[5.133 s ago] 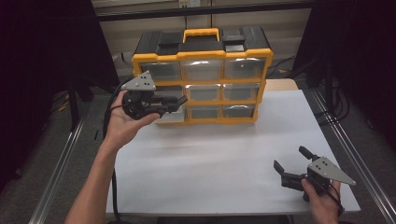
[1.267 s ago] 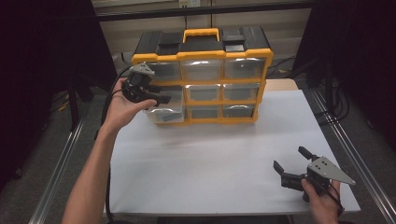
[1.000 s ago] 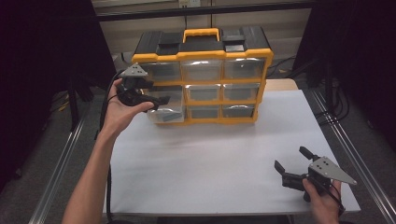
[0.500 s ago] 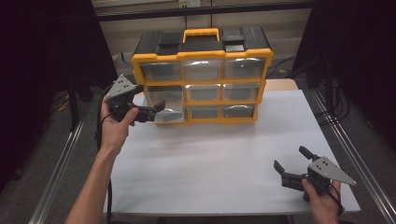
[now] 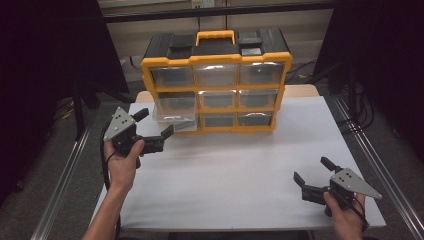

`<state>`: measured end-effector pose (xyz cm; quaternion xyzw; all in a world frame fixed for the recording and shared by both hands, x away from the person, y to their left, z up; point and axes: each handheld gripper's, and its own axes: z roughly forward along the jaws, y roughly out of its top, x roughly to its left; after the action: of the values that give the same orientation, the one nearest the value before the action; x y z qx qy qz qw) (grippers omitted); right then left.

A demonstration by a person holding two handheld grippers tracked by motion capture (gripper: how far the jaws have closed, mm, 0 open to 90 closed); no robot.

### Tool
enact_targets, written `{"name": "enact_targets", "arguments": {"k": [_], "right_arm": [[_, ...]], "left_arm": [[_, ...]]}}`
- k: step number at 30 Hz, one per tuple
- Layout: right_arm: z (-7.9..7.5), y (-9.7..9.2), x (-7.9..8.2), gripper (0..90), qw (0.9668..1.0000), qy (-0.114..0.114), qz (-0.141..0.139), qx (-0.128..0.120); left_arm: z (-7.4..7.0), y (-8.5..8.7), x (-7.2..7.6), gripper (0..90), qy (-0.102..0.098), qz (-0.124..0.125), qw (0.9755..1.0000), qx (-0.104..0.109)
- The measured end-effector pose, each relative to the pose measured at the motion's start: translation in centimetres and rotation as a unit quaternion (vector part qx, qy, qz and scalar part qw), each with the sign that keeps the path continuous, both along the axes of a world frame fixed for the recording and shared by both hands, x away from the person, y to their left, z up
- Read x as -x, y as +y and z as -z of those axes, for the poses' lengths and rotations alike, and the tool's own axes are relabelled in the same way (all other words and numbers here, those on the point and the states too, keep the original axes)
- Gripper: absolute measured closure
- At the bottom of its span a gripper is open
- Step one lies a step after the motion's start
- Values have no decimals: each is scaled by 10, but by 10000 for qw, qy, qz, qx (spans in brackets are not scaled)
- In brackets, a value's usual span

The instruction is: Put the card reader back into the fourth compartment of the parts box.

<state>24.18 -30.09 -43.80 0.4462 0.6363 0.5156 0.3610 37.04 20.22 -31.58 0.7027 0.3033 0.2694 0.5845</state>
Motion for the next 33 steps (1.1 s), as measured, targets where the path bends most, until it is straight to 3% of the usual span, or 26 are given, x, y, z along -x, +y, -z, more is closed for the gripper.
{"name": "enact_targets", "arguments": {"k": [9, 13, 16, 19, 25, 27, 29, 30, 33], "right_arm": [[0, 0, 0, 7, 10000, 6, -14, -9], [0, 0, 0, 7, 10000, 13, -4, -4], [0, 0, 0, 7, 10000, 14, 0, 0], [0, 0, 0, 7, 10000, 13, 6, -4], [0, 1, 0, 7, 10000, 15, 5, -2], [0, 0, 0, 7, 10000, 2, 6, -7], [0, 0, 0, 6, 10000, 3, 9, -8], [0, 0, 0, 6, 10000, 7, 10, -15], [0, 0, 0, 6, 10000, 11, 14, -12]], "left_arm": [[30, 9, 23, 31, 85, -286, 9995, 130], [43, 12, 30, 31, 134, -329, 9993, 153], [52, 13, 33, 31, 249, -299, 9988, 305], [60, 14, 40, 31, 160, -484, 9983, 264], [78, 15, 51, 31, 370, -595, 9972, 261], [84, 14, 55, 31, 440, -572, 9967, 372], [89, 16, 57, 31, 468, -596, 9969, 210], [91, 16, 59, 31, 506, -605, 9965, 279], [98, 18, 62, 31, 544, -649, 9962, 210]]}}
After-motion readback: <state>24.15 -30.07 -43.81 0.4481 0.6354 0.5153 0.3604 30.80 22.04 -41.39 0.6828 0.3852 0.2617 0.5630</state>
